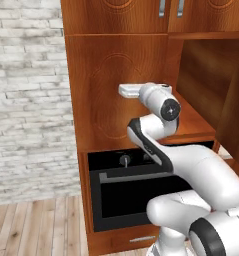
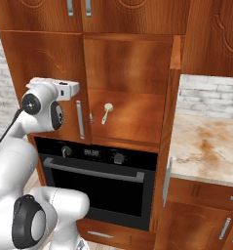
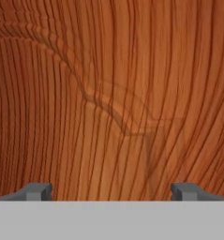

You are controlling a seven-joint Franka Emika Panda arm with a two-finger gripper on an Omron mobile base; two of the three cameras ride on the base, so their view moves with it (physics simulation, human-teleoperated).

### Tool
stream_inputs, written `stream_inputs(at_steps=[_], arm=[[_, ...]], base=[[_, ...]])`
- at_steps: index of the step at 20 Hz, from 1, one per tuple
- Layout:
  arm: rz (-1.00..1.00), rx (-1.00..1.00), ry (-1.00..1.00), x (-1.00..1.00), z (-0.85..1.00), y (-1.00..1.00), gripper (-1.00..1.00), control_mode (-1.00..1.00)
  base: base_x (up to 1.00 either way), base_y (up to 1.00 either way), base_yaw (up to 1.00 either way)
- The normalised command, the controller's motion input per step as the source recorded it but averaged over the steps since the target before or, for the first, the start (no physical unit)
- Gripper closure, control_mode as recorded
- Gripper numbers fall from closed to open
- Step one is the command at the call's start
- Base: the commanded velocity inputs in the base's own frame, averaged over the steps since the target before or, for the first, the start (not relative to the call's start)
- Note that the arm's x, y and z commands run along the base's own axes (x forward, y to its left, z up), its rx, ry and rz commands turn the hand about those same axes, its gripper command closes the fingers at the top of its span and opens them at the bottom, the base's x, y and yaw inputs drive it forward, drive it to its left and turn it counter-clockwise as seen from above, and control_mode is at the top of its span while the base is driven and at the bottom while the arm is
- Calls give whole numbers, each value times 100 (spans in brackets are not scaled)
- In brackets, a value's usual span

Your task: Pick up the dish brush and bar soap from the sink, and place them back in the cabinet, and close the cabinet doors.

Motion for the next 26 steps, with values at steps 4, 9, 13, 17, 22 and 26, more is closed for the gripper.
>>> stream_inputs(at_steps=[4, 9, 13, 17, 22, 26], arm=[[6, 0, 5, 20, 0, 0, -100, -100], [6, 0, 6, 19, 0, 0, -100, -100], [5, 0, 5, 16, 0, 0, -100, -100], [4, 0, 5, 19, 0, 0, -100, -100], [2, 0, 3, 29, 0, 0, -100, -100], [2, 0, 2, 33, 0, 0, -100, -100]], base=[[0, 0, 0], [0, 0, 0], [0, 0, 0], [0, 0, 0], [0, 0, 0], [0, 0, 0]])
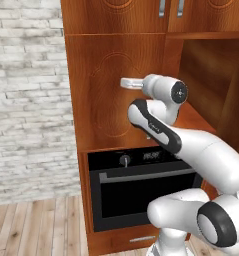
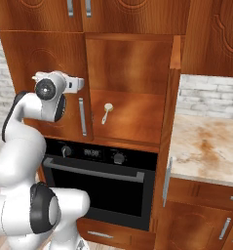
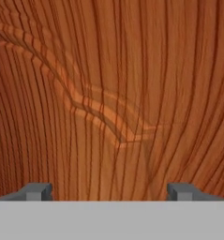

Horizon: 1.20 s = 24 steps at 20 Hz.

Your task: Pick up the dish brush and bar soap from the sink, and place them back in the cabinet, and close the cabinet doors.

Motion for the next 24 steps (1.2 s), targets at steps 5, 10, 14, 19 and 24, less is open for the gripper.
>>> stream_inputs(at_steps=[5, 10, 14, 19, 24], arm=[[1, 0, 1, 36, -2, 0, -100, -100], [0, 0, 0, 48, -9, 0, -100, -100], [1, 0, 0, 36, -7, 0, -100, -100], [5, 0, 0, 0, 0, 0, -100, -100], [6, 0, 0, -24, 0, -1, -100, -100]], base=[[0, 0, 0], [0, 0, 0], [0, 0, 0], [0, 0, 0], [0, 0, 0]])
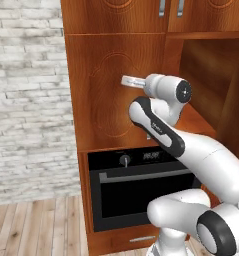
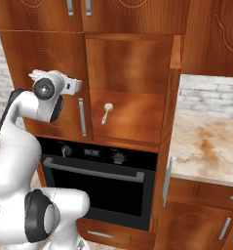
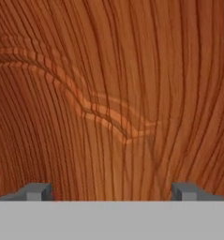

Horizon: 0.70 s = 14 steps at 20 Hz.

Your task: Pick up the dish brush and bar soap from the sink, and place them back in the cabinet, and close the cabinet doors.

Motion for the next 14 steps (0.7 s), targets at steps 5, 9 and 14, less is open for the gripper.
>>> stream_inputs(at_steps=[5, 9, 14], arm=[[2, 0, -1, -38, 0, -4, -100, -100], [0, 0, -5, -49, 1, -9, -100, -100], [0, 0, -2, -48, 3, -22, -100, -100]], base=[[0, 0, 0], [0, 0, 0], [0, 0, 0]])
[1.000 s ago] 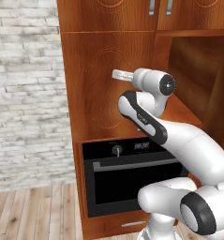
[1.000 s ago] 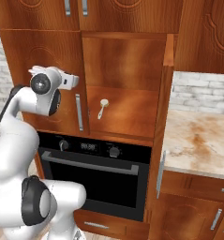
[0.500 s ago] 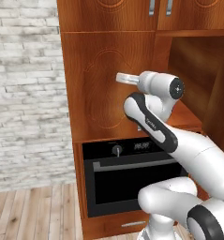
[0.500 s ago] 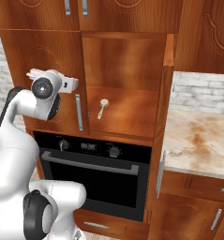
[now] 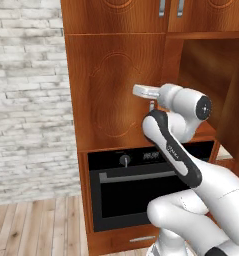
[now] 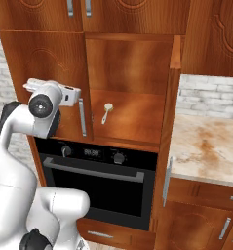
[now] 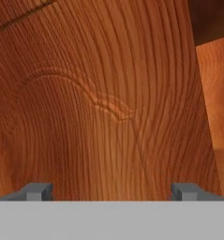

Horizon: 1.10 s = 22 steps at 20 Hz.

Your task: Pick up the dish brush and bar soap from the sink, and place them back in the cabinet, and close the cabinet doors.

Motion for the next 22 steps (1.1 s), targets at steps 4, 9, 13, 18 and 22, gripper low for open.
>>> stream_inputs(at_steps=[4, 9, 13, 18, 22], arm=[[0, 0, 0, -44, 22, -19, -100, -100], [0, 0, 0, -41, 35, -12, -100, -100], [0, 0, 0, -55, 42, -4, -100, -100], [0, -1, 0, -70, 32, -9, -100, -100], [0, -1, 0, -70, 21, -19, -100, -100]], base=[[0, 0, 0], [0, 0, 0], [0, 0, 0], [0, 0, 0], [0, 0, 0]])
